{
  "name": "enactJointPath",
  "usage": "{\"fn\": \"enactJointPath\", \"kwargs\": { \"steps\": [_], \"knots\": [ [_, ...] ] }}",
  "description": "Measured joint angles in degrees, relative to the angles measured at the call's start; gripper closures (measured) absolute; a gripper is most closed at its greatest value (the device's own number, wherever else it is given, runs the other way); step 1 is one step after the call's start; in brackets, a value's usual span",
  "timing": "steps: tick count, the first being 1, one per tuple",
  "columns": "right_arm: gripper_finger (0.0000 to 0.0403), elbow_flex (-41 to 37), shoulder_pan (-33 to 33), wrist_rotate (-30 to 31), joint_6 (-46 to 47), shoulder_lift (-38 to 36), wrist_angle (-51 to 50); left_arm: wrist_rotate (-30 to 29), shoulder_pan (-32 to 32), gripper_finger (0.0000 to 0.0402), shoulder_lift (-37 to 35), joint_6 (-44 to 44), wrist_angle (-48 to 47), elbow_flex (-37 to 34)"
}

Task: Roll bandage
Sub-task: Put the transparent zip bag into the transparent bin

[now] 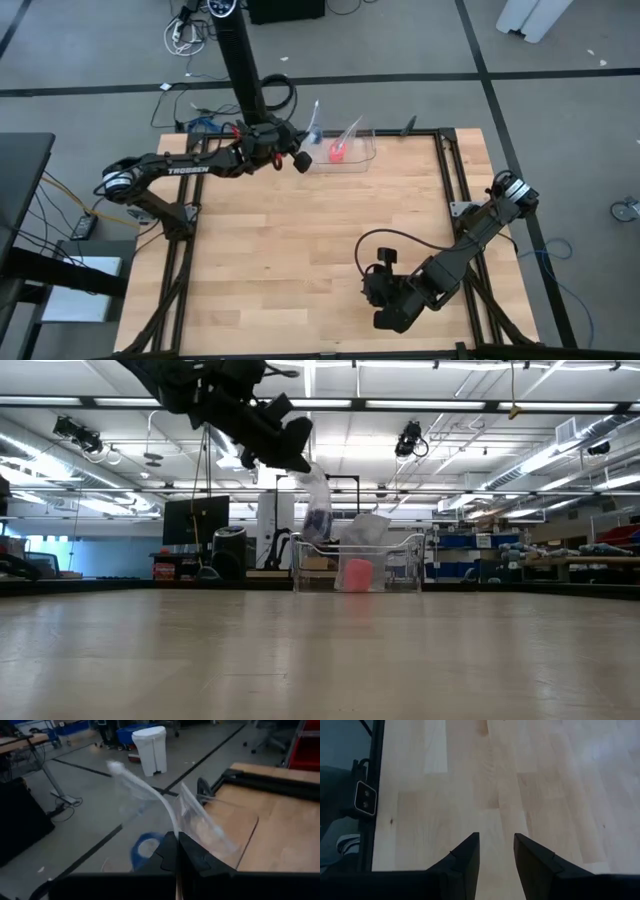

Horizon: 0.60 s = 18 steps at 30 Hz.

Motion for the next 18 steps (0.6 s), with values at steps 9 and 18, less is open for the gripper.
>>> {"fn": "enactJointPath", "kwargs": {
  "steps": [9, 18],
  "knots": [
    [0.0285, 0.00, -1.42, -0.01, -3.33, 0.00, 1.40, 2.79, 3.55, 0.0399, 5.28, 2.85, 1.74, 0.00],
    [0.0286, 0.00, -2.64, -0.11, -4.58, 0.02, 1.46, 3.28, 6.49, 0.0399, 6.42, 5.54, 5.31, 0.00]
  ]
}}
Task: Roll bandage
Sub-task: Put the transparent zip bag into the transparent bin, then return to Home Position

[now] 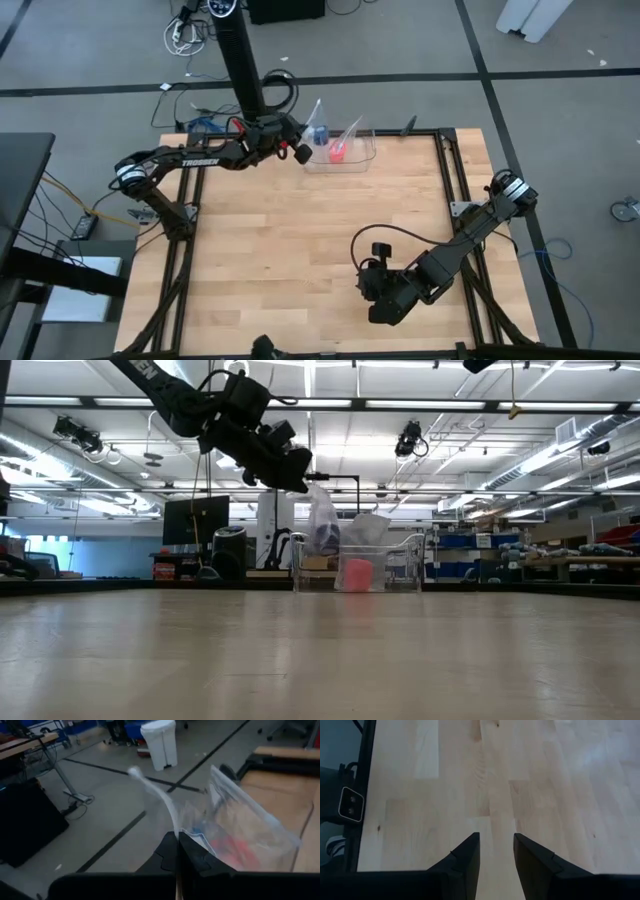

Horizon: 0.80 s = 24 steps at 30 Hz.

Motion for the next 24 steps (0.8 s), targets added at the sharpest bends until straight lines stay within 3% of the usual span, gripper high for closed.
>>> {"fn": "enactJointPath", "kwargs": {
  "steps": [15, 20, 24],
  "knots": [
    [0.0284, 0.00, -0.14, -0.26, -0.91, 0.00, -0.04, 6.42, 0.73, 0.0394, 4.15, -1.75, 0.49, 0.02],
    [0.0290, -0.37, -0.62, 1.40, -4.51, 0.00, -0.14, 9.57, 0.16, 0.0358, 3.58, -2.79, 0.11, 0.02],
    [0.0324, -1.86, -1.86, 3.79, -8.75, 0.07, 0.88, 12.00, -0.88, 0.0314, 2.17, -4.46, -0.19, 0.02]
  ]
}}
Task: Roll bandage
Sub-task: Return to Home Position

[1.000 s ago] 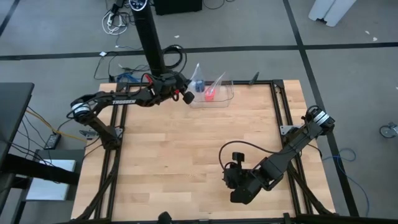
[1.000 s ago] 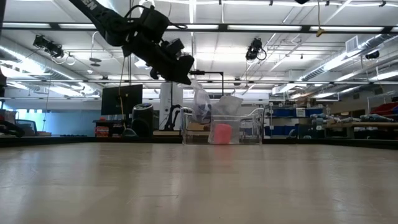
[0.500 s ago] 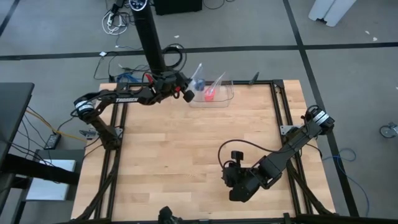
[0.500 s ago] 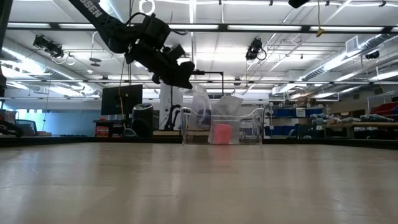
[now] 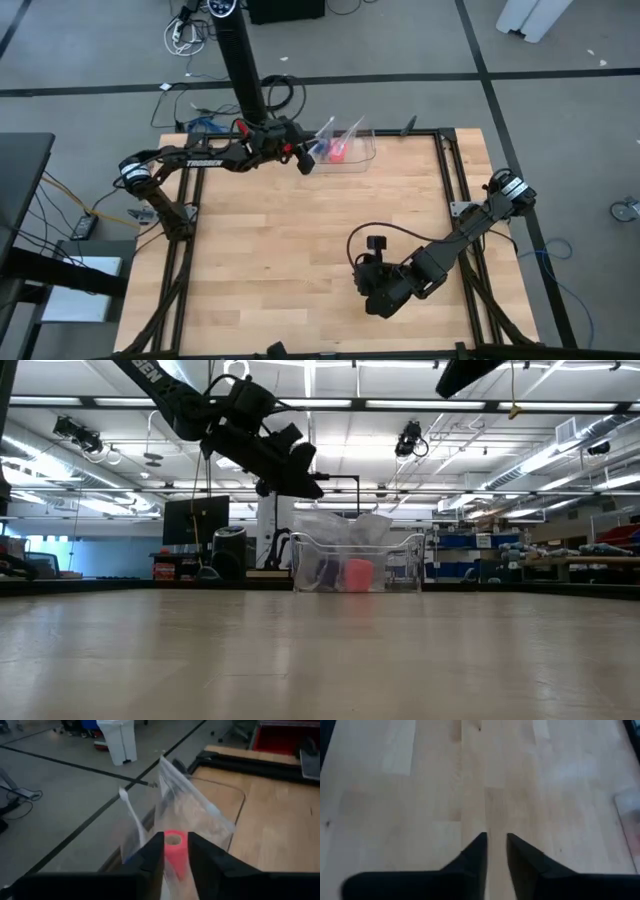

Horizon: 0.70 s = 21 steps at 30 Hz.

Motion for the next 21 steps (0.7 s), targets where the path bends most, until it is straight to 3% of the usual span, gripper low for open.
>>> {"fn": "enactJointPath", "kwargs": {
  "steps": [4, 8, 12, 15, 21],
  "knots": [
    [0.0388, -3.19, -1.00, 1.28, -4.09, -0.09, 2.30, -0.28, -0.80, 0.0277, -3.11, -0.49, -3.11, 0.00],
    [0.0397, -6.06, -2.58, 2.34, -8.35, -0.56, 5.28, 0.52, -2.06, 0.0270, -8.24, 0.34, -8.30, 0.00],
    [0.0400, -10.47, -5.55, 0.59, -15.43, -1.28, 14.32, -0.02, -4.84, 0.0327, -12.77, 1.66, -11.89, -0.58],
    [0.0401, -15.77, -8.77, -3.58, -21.82, -3.29, 25.93, 4.77, -6.83, 0.0388, -16.72, 2.42, -10.24, -3.43],
    [0.0402, -27.42, -15.20, -10.16, -31.29, -9.77, 44.37, 11.36, -10.96, 0.0397, -22.89, 1.80, 5.41, -16.34]
  ]
}}
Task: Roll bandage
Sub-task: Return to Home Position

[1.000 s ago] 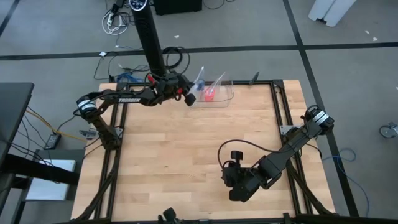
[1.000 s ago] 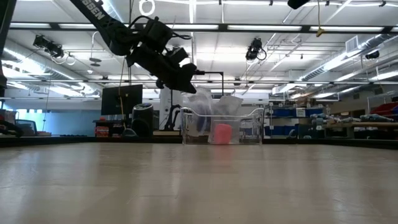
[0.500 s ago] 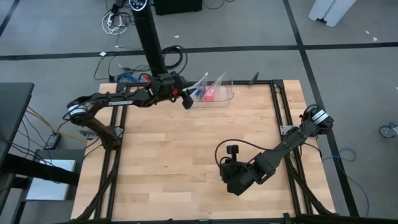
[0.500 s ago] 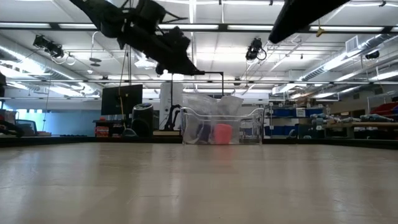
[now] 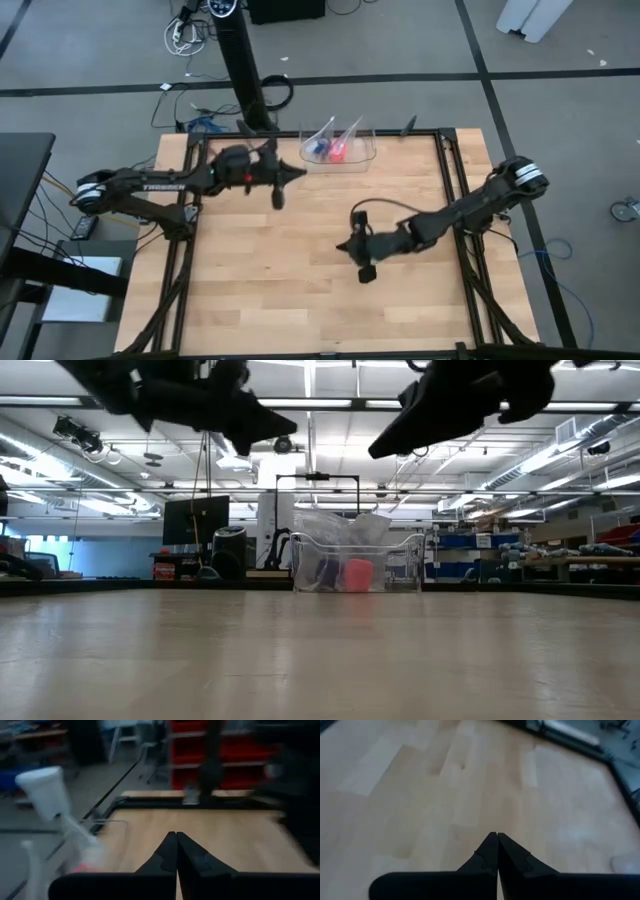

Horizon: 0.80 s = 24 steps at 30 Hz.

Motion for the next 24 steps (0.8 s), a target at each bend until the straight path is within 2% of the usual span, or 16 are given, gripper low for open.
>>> {"fn": "enactJointPath", "kwargs": {
  "steps": [4, 8, 14, 19, 24],
  "knots": [
    [0.0402, -9.04, -4.22, -4.97, -2.85, -6.56, 10.47, 0.79, -1.85, 0.0398, -4.38, -0.33, 7.63, -8.14],
    [0.0402, -18.49, -7.96, -10.54, -3.94, -14.62, 20.61, 1.19, -2.04, 0.0399, -10.57, -0.52, 5.06, -12.80],
    [0.0403, -29.11, -10.40, -9.80, -3.19, -28.75, 23.10, 0.02, -1.89, 0.0400, -23.64, -0.07, -8.07, -16.19],
    [0.0403, -35.05, -10.50, -8.01, -3.22, -39.88, 23.56, -0.60, -1.86, 0.0400, -34.01, -0.48, -8.83, -20.57],
    [0.0403, -38.68, -10.52, -6.88, -2.95, -47.33, 22.44, -0.72, -1.87, 0.0401, -39.72, -1.11, -9.88, -22.95]
  ]
}}
